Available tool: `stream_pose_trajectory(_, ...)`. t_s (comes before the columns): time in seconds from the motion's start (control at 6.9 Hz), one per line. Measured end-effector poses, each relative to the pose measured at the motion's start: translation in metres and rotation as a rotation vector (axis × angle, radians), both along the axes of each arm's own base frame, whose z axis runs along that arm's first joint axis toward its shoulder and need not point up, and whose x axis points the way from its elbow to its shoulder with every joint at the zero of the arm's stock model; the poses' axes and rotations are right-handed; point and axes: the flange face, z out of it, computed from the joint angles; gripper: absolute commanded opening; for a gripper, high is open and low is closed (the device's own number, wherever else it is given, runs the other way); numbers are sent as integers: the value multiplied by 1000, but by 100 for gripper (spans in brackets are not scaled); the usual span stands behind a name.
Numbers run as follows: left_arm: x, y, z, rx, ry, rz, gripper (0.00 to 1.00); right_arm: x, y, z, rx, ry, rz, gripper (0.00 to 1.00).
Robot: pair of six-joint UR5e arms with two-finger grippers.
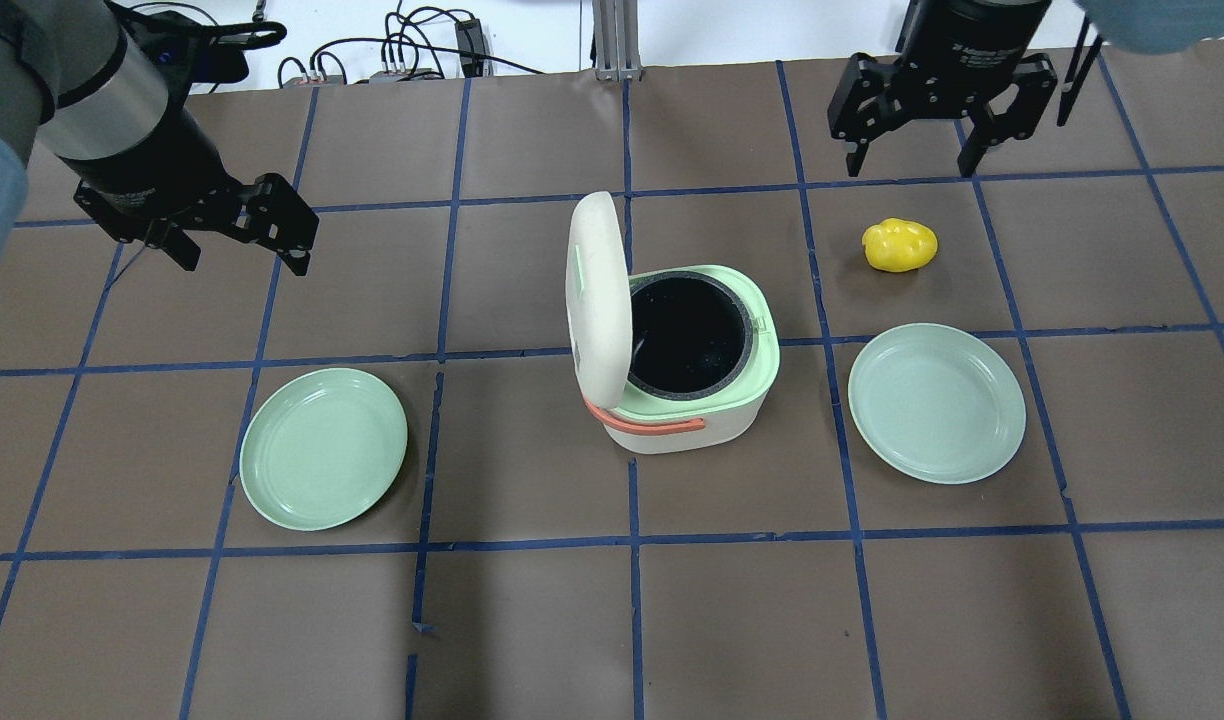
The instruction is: Press rice cooker button
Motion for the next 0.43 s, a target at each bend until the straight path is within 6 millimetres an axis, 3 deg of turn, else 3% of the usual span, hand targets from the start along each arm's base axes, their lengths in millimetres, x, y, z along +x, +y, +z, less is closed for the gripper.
stream_pose_trajectory(0.43, 0, 0, 0, 0, 0, 0, 100, 1, 13, 1, 12, 13, -10, 100)
